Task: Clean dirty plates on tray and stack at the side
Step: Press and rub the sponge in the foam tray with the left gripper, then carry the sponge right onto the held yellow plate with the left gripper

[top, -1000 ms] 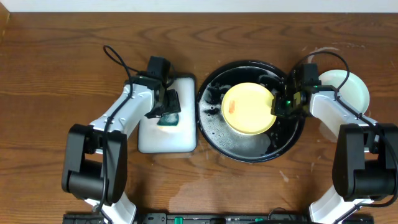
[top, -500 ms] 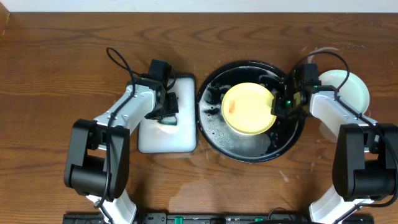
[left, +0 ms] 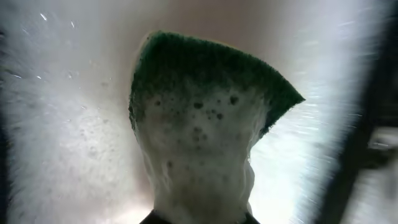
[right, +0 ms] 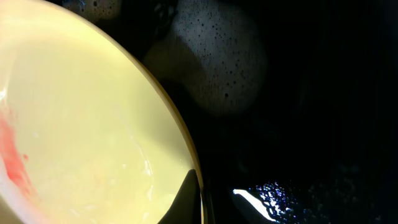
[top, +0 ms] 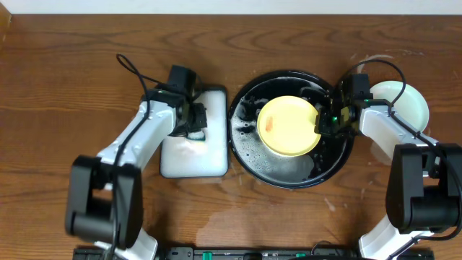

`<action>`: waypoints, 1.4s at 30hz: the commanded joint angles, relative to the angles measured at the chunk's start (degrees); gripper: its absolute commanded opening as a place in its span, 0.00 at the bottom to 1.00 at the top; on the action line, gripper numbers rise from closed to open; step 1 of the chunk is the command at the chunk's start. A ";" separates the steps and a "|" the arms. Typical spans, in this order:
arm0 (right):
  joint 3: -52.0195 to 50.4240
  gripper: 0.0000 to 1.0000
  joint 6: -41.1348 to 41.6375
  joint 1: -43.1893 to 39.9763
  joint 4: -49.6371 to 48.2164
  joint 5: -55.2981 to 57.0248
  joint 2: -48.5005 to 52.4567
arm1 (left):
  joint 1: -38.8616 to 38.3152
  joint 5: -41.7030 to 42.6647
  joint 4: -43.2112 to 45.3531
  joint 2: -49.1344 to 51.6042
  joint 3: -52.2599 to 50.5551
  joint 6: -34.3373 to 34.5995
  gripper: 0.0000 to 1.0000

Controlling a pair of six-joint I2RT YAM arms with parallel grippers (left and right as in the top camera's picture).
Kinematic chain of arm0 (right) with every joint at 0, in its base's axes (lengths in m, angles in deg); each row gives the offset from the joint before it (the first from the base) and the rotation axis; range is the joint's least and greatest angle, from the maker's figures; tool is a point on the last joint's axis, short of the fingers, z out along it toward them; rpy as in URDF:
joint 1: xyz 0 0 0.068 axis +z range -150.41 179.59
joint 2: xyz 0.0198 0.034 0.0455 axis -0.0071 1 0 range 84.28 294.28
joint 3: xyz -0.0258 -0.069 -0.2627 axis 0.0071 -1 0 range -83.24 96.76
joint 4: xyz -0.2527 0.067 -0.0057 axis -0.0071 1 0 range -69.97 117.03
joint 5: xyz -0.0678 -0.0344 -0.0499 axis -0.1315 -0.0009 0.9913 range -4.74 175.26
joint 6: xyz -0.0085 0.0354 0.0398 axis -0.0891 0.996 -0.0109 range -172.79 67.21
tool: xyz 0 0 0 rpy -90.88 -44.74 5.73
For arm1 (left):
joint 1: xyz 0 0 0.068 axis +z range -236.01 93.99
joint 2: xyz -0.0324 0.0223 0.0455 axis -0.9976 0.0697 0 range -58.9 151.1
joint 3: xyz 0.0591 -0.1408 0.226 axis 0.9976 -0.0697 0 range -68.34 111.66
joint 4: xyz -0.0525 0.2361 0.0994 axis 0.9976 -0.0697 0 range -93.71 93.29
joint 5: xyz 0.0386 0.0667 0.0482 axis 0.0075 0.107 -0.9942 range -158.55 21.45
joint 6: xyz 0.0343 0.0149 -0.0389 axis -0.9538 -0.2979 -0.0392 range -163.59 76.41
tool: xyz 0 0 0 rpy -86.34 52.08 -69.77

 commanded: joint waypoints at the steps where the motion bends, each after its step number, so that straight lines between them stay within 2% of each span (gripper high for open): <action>1: 0.22 0.01 -0.70 0.17 0.02 -0.07 2.10 | -0.07 1.27 0.02 -6.12 0.63 0.26 0.07; 5: 0.22 0.01 -0.70 0.17 -0.07 -0.07 2.08 | -0.09 -0.52 1.73 -6.34 -0.44 0.28 0.07; 9: 0.22 0.01 -0.72 0.17 0.04 -0.04 2.10 | -0.07 -0.50 8.35 -1.75 -5.01 0.28 0.07; 13: 0.22 0.01 -0.70 0.17 0.35 -0.04 2.10 | 0.39 -0.48 8.83 0.35 -4.68 0.22 0.07; 17: 0.22 0.01 -0.72 0.17 0.31 -0.04 2.10 | 0.85 -0.46 5.75 -4.37 -1.31 0.26 0.08; 23: 0.22 0.01 -0.70 0.17 0.09 -0.04 2.10 | 0.85 -0.52 5.86 -13.40 -0.98 0.26 0.07; 34: 0.22 0.01 -0.72 0.17 0.31 -0.04 2.10 | 0.85 -2.23 7.80 -5.27 -5.25 0.28 0.07; 39: 0.22 0.01 -0.70 0.17 0.22 -0.04 2.10 | 0.76 3.23 6.73 -9.75 -2.82 0.35 0.08; 42: 0.22 0.01 -0.70 0.17 0.24 -0.07 2.10 | 0.24 3.87 6.93 -14.19 -2.38 3.28 0.08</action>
